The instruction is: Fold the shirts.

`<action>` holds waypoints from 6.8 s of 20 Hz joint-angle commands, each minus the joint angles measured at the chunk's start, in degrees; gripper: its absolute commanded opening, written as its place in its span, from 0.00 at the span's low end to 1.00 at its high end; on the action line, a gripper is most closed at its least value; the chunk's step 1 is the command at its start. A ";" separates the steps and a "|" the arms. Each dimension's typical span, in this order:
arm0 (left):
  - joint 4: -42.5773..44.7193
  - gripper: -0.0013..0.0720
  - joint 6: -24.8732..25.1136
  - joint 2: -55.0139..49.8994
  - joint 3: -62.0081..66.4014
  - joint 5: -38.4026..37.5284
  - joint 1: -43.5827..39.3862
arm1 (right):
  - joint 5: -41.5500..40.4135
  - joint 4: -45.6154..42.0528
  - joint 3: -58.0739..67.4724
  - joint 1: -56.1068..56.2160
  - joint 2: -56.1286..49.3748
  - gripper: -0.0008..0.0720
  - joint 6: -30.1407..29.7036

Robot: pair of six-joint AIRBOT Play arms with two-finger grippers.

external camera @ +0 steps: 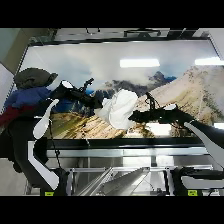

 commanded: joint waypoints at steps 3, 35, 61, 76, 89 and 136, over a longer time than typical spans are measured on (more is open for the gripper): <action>-0.57 0.02 -1.05 4.94 6.32 -8.04 1.25 | 8.04 1.92 3.43 -5.90 8.87 0.04 -2.64; 8.57 0.05 -4.31 14.19 -13.90 7.76 -1.25 | 1.75 -14.25 11.54 -11.72 -0.76 0.05 2.14; 3.54 0.34 1.29 9.31 -13.51 4.98 -3.30 | -0.85 -15.72 -14.71 -8.72 13.33 0.20 12.22; -22.97 0.05 -2.78 38.23 18.56 -6.62 5.49 | 20.44 -4.48 36.09 -38.36 47.74 0.04 9.68; -17.79 0.05 -5.38 38.58 13.64 -3.41 3.87 | 26.21 -4.33 40.76 -37.13 39.30 0.04 7.21; 23.34 0.46 -7.63 3.93 3.41 -9.31 9.57 | 21.05 -51.32 -6.93 -51.54 21.31 0.89 25.92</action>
